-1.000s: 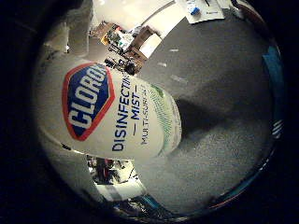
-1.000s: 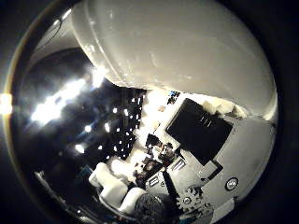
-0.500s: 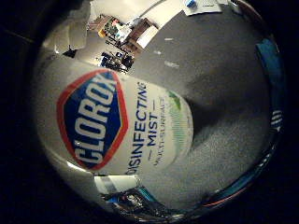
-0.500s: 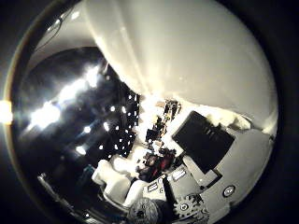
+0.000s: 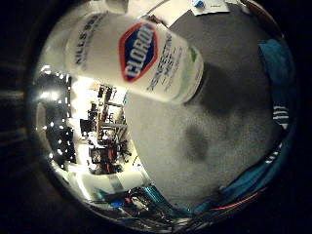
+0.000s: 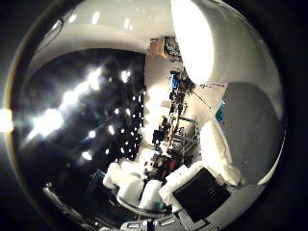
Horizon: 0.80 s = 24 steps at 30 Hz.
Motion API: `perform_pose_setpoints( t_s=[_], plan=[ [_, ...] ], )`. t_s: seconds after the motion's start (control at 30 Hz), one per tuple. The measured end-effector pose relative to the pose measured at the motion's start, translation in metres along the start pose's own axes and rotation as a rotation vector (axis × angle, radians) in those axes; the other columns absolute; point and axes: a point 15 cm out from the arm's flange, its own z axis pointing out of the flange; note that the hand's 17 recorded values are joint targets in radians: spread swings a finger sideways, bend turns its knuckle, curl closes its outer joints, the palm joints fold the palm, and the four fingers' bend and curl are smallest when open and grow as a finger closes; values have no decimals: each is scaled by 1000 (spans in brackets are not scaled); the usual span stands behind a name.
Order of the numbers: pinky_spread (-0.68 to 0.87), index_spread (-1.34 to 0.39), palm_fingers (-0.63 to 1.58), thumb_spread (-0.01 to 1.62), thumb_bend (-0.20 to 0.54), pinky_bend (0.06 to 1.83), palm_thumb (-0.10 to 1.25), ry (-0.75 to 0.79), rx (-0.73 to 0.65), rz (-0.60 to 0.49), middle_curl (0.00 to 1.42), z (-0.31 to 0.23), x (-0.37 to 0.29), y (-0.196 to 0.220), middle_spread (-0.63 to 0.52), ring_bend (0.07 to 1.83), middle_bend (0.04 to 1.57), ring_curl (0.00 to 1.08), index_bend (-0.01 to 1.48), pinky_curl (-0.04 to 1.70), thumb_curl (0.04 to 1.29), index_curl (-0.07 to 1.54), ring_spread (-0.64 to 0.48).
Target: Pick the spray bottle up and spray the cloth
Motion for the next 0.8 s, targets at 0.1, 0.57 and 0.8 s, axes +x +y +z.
perform_pose_setpoints(
  t_s=[0.1, 0.57, 0.8],
  plan=[
    [379, -279, 76, 1081, -21, 546, 812, 27, -48, 9, 392, -11, -1, 11, 51, 578, 327, 292, 177, 508, 621, 474, 87],
    [410, -264, 168, 1081, -18, 481, 822, 32, -49, -1, 348, -30, -11, 14, 79, 430, 201, 250, 165, 372, 567, 340, 132],
    [402, -261, 192, 1088, -18, 491, 817, 23, -68, -2, 344, -19, -8, 20, 69, 433, 193, 255, 162, 342, 557, 314, 113]
  ],
)
